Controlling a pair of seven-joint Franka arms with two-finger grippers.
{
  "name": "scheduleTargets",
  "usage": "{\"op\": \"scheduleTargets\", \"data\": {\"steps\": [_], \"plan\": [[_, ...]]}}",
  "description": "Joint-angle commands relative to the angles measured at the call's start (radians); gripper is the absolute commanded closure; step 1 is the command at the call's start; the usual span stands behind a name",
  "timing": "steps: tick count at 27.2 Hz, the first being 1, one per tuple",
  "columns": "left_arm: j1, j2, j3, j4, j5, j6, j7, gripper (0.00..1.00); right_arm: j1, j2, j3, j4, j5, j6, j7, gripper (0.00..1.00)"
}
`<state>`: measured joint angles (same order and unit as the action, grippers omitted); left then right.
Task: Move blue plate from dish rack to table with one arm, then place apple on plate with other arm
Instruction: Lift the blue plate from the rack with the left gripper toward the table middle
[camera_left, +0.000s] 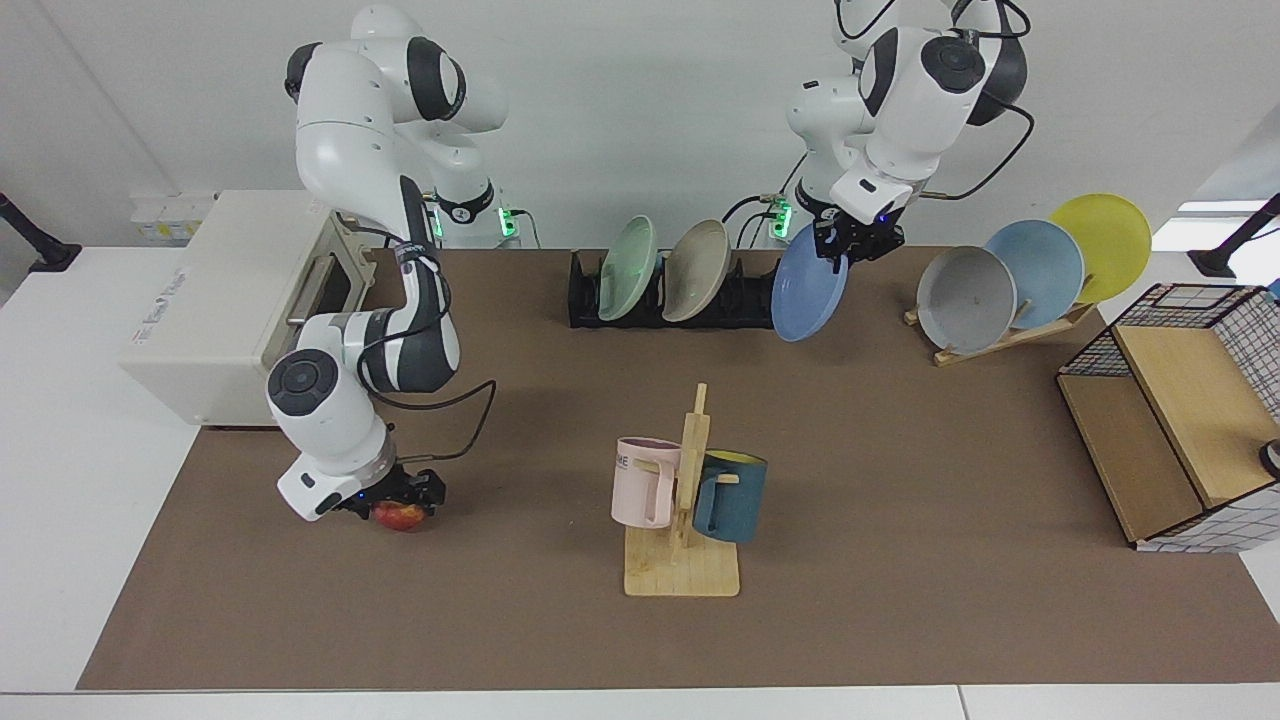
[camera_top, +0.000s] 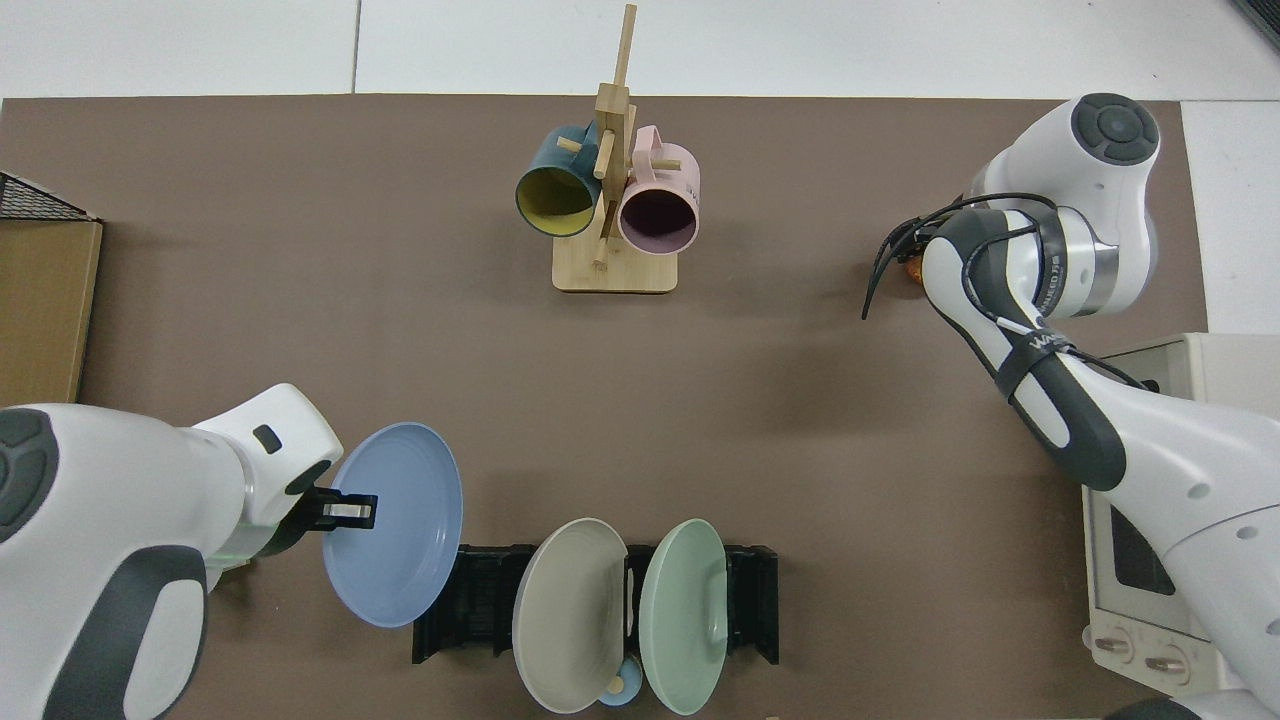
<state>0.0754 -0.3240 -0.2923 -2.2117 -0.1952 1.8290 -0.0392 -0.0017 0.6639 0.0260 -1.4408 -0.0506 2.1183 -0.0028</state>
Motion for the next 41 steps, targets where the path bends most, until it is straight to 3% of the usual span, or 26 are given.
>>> {"op": "scheduleTargets", "data": {"steps": [1,3,4,6,7,9,19,24,30,37,41], "plan": [[0.006,0.120,0.048,0.109,-0.102,0.012,0.022,1.00,0.000,-0.010,0.003,-0.041,-0.008,0.031,0.021,0.04],[0.007,0.144,0.056,0.112,-0.139,0.045,0.073,1.00,0.000,-0.010,0.003,-0.049,-0.006,0.038,0.023,0.09],[0.007,0.157,0.062,0.110,-0.163,0.067,0.087,1.00,0.002,-0.010,0.003,-0.052,-0.006,0.037,0.023,0.20],[0.007,0.186,0.079,0.110,-0.206,0.099,0.094,1.00,0.002,-0.013,0.005,-0.056,-0.006,0.032,0.032,0.64],[0.007,0.207,0.084,0.112,-0.234,0.119,0.104,1.00,0.003,-0.013,0.003,-0.056,-0.006,0.032,0.036,0.80],[0.009,0.238,0.085,0.112,-0.280,0.153,0.117,1.00,0.006,-0.016,0.003,-0.056,-0.008,0.028,0.040,1.00],[0.001,0.411,0.065,0.099,-0.444,0.305,0.217,1.00,0.011,-0.058,0.003,-0.052,-0.006,-0.012,0.041,1.00],[-0.003,0.473,-0.033,0.092,-0.501,0.449,0.225,1.00,0.028,-0.095,0.003,-0.049,0.000,-0.038,0.058,1.00],[-0.003,0.482,-0.063,0.092,-0.570,0.464,0.229,1.00,0.026,-0.139,0.003,-0.047,0.000,-0.063,0.070,1.00],[-0.008,0.494,-0.163,0.080,-0.573,0.536,0.219,1.00,0.026,-0.211,0.005,-0.052,0.000,-0.142,0.093,1.00],[-0.017,0.497,-0.195,0.070,-0.558,0.596,0.191,0.84,0.026,-0.276,0.005,-0.053,0.000,-0.224,0.115,1.00]]}}
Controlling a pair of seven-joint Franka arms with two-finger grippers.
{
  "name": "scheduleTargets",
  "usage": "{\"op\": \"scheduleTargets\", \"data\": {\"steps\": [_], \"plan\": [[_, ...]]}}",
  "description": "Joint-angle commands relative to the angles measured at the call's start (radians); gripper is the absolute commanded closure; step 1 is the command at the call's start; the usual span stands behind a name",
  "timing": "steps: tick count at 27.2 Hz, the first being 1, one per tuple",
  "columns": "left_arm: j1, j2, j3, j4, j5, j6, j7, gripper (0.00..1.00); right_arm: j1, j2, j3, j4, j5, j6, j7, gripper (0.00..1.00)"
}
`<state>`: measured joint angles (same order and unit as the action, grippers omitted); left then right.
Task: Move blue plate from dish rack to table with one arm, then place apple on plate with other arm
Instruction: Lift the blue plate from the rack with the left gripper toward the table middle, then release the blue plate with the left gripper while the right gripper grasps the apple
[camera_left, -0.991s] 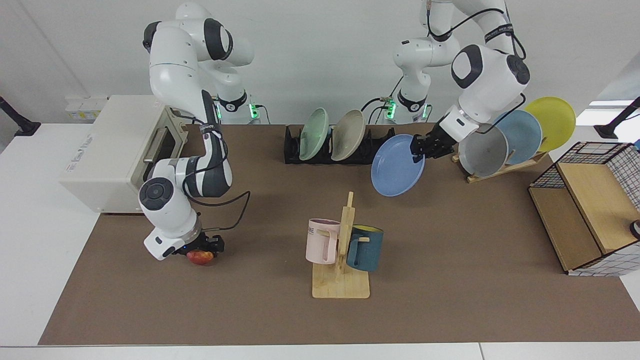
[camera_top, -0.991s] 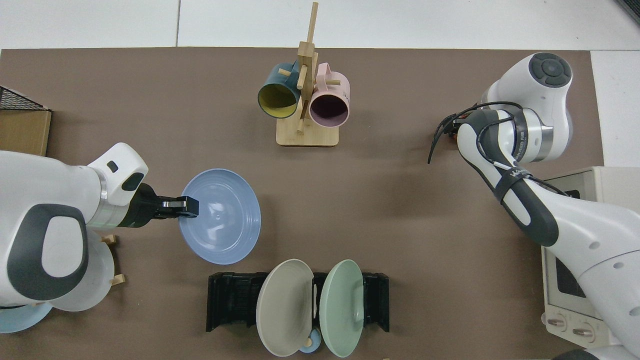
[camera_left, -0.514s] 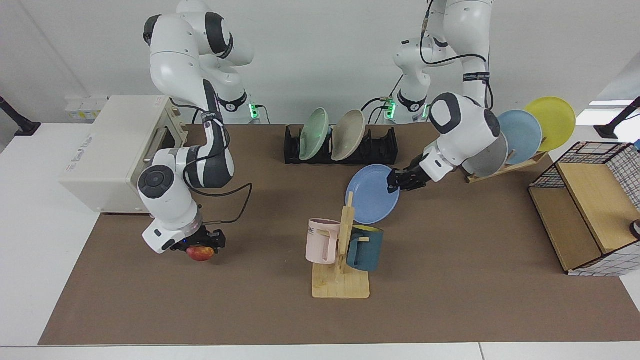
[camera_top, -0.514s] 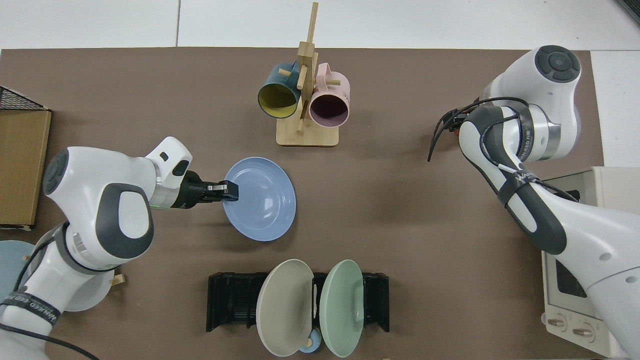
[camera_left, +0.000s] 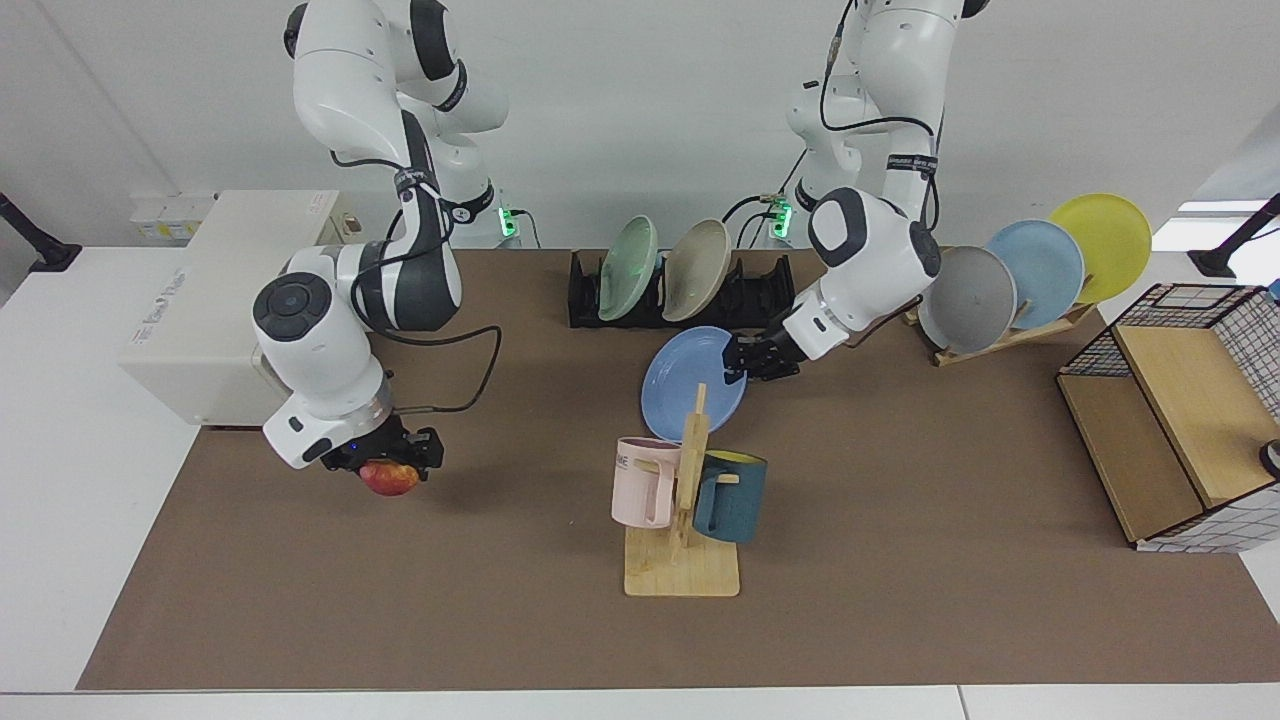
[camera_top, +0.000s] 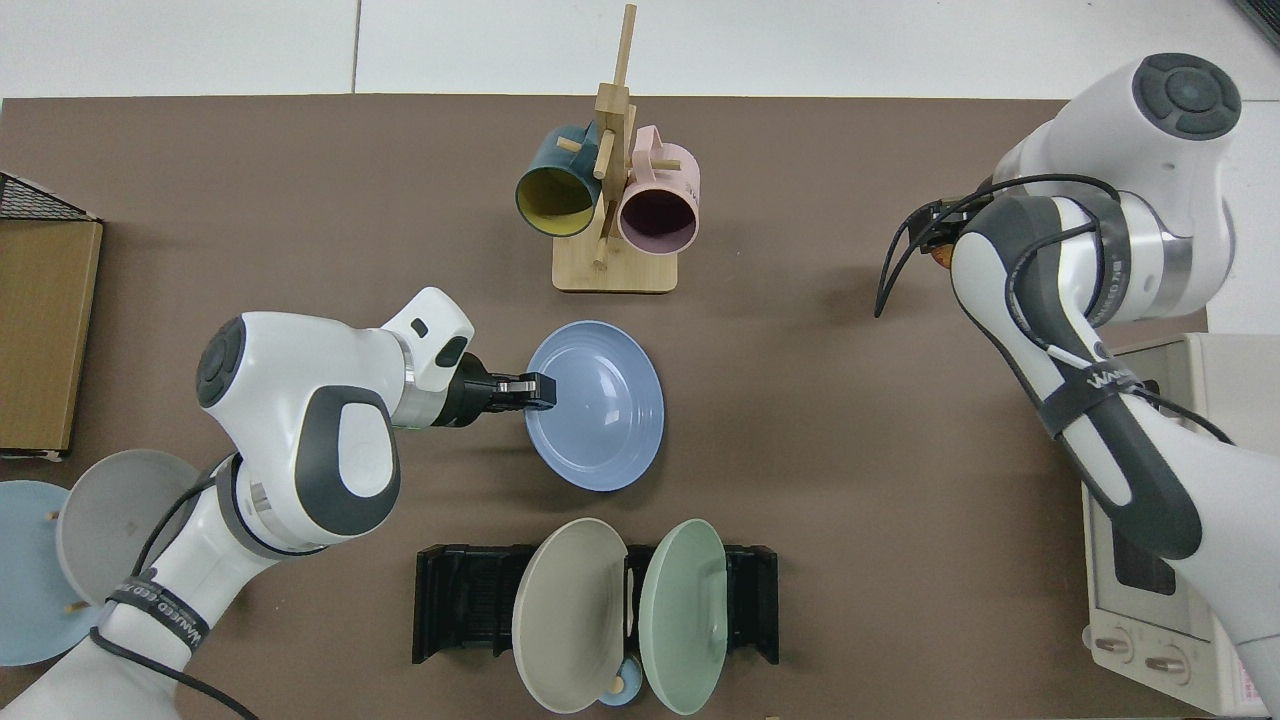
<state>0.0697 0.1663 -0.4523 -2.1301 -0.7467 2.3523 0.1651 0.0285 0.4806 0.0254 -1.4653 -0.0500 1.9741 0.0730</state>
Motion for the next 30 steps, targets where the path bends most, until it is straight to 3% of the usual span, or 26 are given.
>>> {"op": "scheduleTargets", "data": {"steps": [1,4,7,8,15,20,30], "plan": [[-0.014,0.006,-0.045,-0.011,-0.007,0.082,-0.019,0.81,-0.002,-0.109,0.005,-0.030,-0.001,-0.099,0.044,1.00],[-0.016,0.006,-0.048,-0.014,-0.007,0.087,-0.022,0.64,0.001,-0.157,0.005,-0.033,-0.001,-0.144,0.065,1.00],[-0.019,0.006,-0.048,-0.013,-0.007,0.087,-0.032,0.14,0.001,-0.197,0.005,-0.044,-0.001,-0.179,0.065,1.00],[-0.021,0.004,-0.046,-0.013,-0.007,0.087,-0.032,0.01,-0.001,-0.209,0.005,-0.050,-0.001,-0.190,0.059,1.00],[-0.019,0.004,-0.046,-0.013,-0.003,0.082,-0.042,0.00,0.004,-0.316,0.007,-0.170,-0.001,-0.192,0.076,1.00],[-0.010,-0.016,-0.032,-0.005,0.047,0.053,-0.079,0.00,0.021,-0.321,0.021,-0.176,0.012,-0.192,0.131,1.00],[-0.021,-0.163,0.156,0.108,0.401,-0.338,-0.134,0.01,0.097,-0.321,0.025,-0.176,0.029,-0.178,0.252,1.00]]}}
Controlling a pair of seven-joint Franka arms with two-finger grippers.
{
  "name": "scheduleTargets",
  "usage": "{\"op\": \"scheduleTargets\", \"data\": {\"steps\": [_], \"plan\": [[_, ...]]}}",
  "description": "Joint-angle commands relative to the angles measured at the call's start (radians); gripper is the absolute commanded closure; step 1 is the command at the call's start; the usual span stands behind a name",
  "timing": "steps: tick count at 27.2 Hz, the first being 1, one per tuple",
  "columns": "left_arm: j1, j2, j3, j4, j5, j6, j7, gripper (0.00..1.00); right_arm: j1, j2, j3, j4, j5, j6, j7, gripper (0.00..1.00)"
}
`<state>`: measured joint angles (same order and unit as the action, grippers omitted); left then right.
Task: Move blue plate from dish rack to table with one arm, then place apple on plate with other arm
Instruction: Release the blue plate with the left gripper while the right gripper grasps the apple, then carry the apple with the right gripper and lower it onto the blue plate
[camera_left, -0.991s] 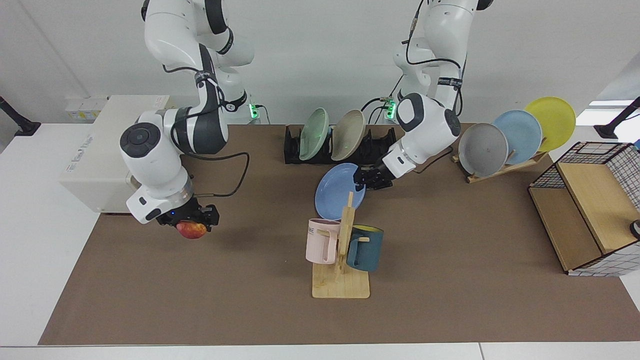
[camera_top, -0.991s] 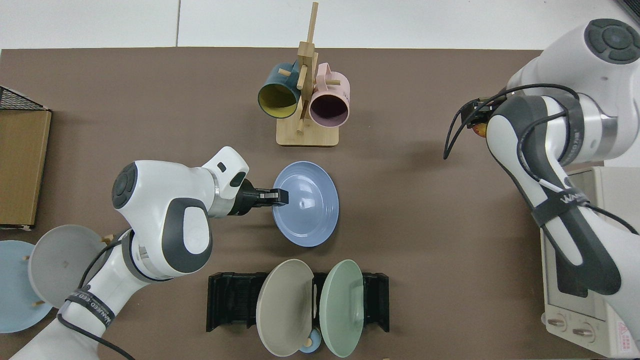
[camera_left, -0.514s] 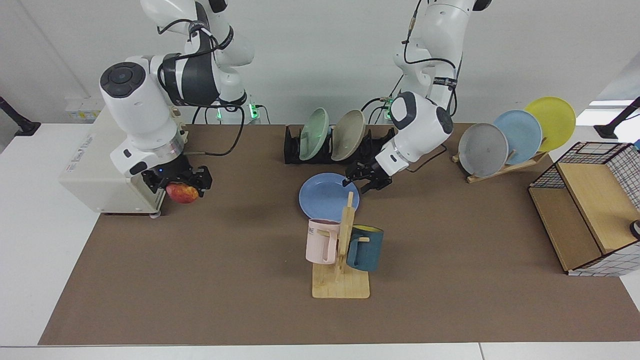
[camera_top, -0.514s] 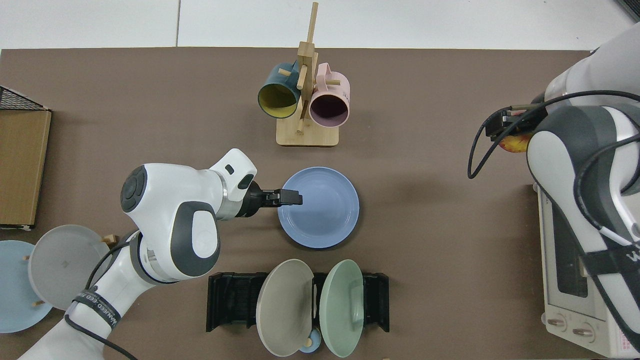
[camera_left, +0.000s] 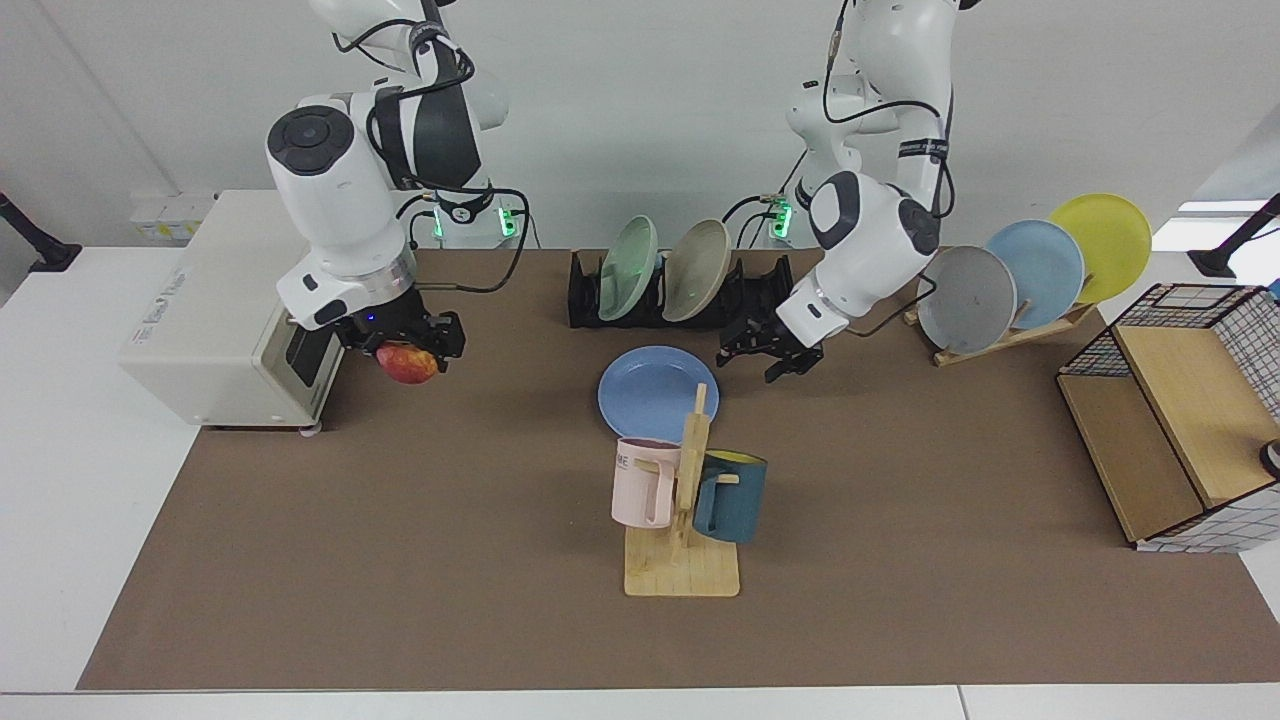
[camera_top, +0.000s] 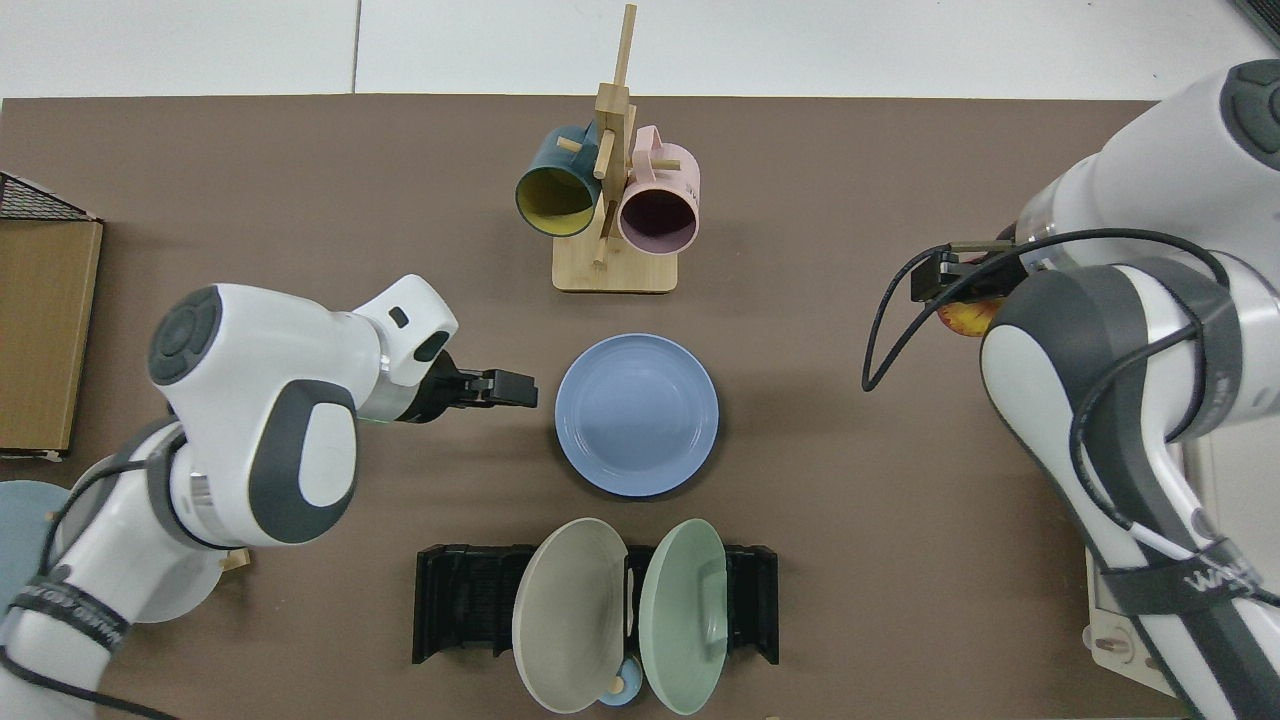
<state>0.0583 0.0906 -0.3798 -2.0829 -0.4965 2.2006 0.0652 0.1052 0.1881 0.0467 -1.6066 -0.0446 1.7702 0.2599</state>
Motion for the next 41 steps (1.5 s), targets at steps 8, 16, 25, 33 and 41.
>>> {"op": "scheduleTargets", "data": {"steps": [8,16,25,33,41], "plan": [[-0.018,-0.103,0.122,0.288,0.420,-0.521,-0.033,0.00,0.131,-0.022,0.004,-0.033,0.032,0.046,0.194,1.00],[-0.074,-0.097,0.212,0.460,0.493,-0.668,-0.030,0.00,0.277,0.011,0.004,-0.032,0.035,0.093,0.429,1.00],[-0.064,-0.057,0.216,0.570,0.507,-0.740,-0.028,0.00,0.386,0.088,0.004,-0.030,0.037,0.189,0.601,1.00],[-0.043,-0.057,0.214,0.567,0.497,-0.730,-0.019,0.00,0.439,0.163,0.004,-0.036,0.034,0.218,0.697,1.00],[-0.046,-0.066,0.216,0.558,0.492,-0.720,-0.019,0.00,0.467,0.214,0.004,-0.062,0.034,0.310,0.762,1.00]]}}
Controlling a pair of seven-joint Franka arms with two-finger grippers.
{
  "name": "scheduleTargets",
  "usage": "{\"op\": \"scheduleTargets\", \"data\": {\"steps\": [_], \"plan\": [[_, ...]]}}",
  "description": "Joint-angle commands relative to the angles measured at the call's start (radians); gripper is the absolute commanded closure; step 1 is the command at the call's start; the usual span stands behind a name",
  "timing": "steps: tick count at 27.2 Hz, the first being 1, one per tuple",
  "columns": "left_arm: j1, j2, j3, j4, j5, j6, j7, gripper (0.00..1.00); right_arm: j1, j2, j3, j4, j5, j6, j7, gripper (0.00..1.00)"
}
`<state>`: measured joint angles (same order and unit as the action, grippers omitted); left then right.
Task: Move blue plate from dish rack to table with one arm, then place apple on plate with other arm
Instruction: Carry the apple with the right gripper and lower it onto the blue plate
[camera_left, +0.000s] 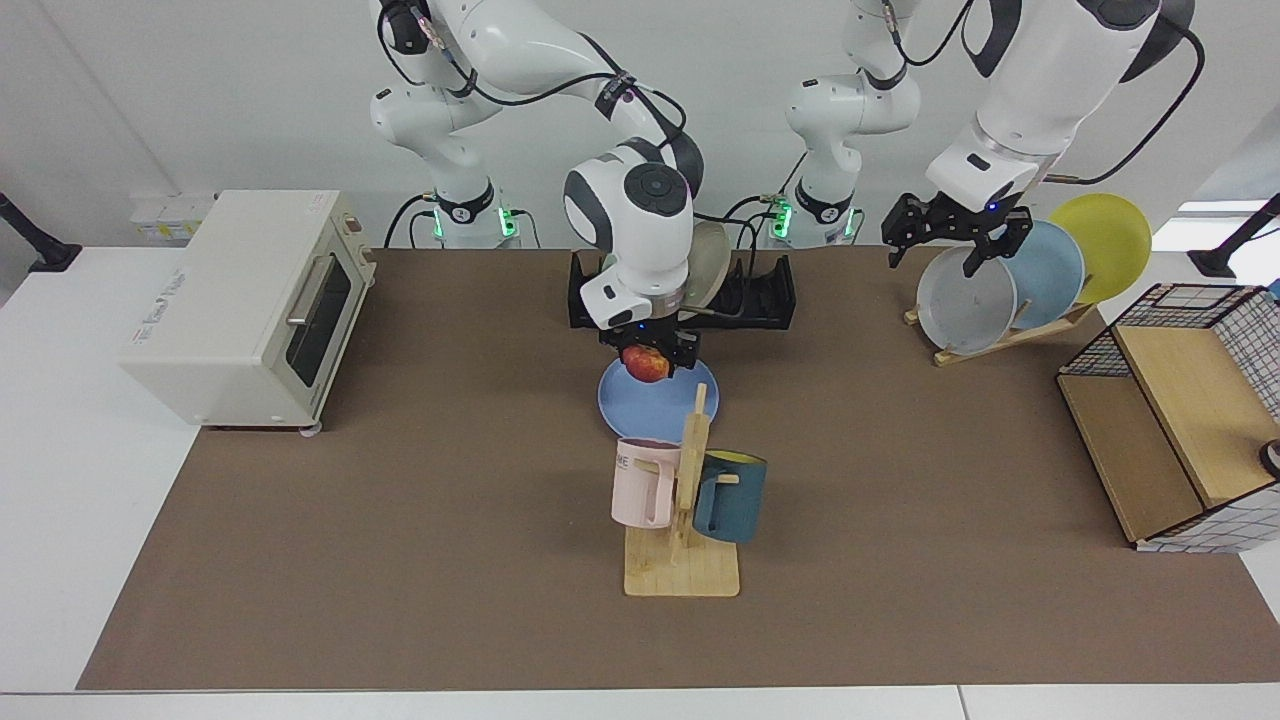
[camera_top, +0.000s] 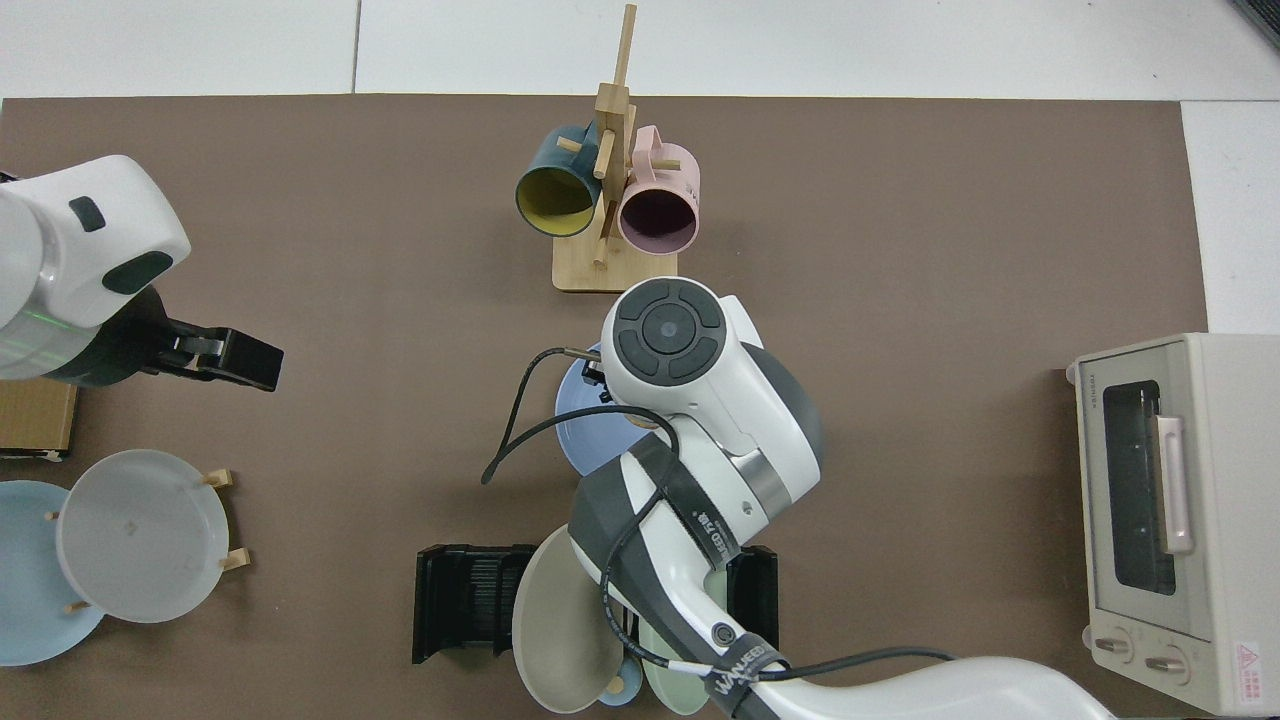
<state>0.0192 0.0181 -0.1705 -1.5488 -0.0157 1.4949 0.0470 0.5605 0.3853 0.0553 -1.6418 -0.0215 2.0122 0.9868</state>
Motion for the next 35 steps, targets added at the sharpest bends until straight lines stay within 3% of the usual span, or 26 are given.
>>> {"op": "scheduleTargets", "data": {"steps": [1,12,19,21,22,24,35], "plan": [[-0.007,0.008,0.006,0.024,0.008,-0.012,-0.001,0.00,0.010,0.018,-0.005,-0.039,0.011,0.085,0.035,1.00],[-0.002,-0.004,0.006,0.019,0.005,-0.013,-0.010,0.00,0.013,0.037,-0.005,-0.148,0.011,0.232,0.072,1.00],[-0.004,-0.012,0.011,0.022,0.006,-0.013,-0.010,0.00,0.013,0.044,-0.005,-0.194,0.012,0.272,0.073,0.99],[-0.004,-0.012,0.011,0.022,0.006,-0.013,-0.010,0.00,0.015,0.046,-0.005,-0.197,0.012,0.273,0.073,0.82],[-0.002,-0.012,0.011,0.022,0.006,-0.013,-0.010,0.00,0.013,0.046,-0.005,-0.197,0.014,0.273,0.075,0.60],[-0.002,-0.012,0.011,0.022,0.006,-0.013,-0.010,0.00,0.012,0.049,-0.005,-0.196,0.020,0.273,0.087,0.00],[0.013,-0.012,0.012,0.022,0.006,-0.013,-0.010,0.00,0.025,-0.008,-0.005,-0.141,0.034,0.197,0.078,0.00]]}}
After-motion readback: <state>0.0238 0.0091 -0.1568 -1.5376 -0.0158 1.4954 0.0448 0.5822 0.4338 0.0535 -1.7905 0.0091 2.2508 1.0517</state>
